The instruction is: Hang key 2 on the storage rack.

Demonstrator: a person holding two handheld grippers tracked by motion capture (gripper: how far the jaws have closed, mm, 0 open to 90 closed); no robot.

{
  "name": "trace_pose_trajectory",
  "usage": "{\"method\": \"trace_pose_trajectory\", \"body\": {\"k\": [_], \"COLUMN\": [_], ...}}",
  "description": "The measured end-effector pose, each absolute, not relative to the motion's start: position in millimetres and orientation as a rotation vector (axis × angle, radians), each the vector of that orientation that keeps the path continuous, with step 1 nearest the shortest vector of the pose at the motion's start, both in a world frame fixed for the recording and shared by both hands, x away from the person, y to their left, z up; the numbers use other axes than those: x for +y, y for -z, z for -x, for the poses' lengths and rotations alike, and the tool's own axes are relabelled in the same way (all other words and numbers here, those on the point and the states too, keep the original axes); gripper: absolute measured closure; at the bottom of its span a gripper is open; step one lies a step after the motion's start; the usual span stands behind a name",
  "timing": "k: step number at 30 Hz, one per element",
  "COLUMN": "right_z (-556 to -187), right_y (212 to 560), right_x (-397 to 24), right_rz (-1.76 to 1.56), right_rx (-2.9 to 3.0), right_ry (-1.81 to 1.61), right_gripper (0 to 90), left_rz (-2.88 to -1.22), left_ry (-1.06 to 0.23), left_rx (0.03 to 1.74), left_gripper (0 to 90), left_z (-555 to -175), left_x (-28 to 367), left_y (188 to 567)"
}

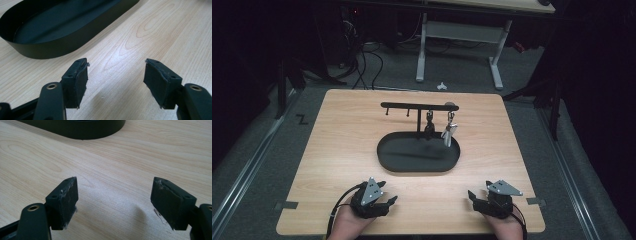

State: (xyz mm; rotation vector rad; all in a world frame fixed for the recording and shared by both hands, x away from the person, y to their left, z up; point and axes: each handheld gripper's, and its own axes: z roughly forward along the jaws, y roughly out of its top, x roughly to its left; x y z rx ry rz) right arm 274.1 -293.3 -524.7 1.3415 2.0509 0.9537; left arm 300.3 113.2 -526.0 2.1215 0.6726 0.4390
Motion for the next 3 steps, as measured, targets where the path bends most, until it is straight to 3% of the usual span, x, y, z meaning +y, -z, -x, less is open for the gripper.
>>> {"method": "trace_pose_trajectory", "body": {"k": [3], "right_z": [-275.3], "right_y": [524.4], "right_x": [-294.2], "right_rz": [-1.337], "right_rx": [2.048], "right_ry": [-0.953], "right_gripper": [22.6], "left_rz": [-2.118], "left_ry": [-0.437], "left_rx": [0.673], "left_gripper": [35.8], "left_z": [-299.4], "left_x": [114.5], "left_y": [525.9]}}
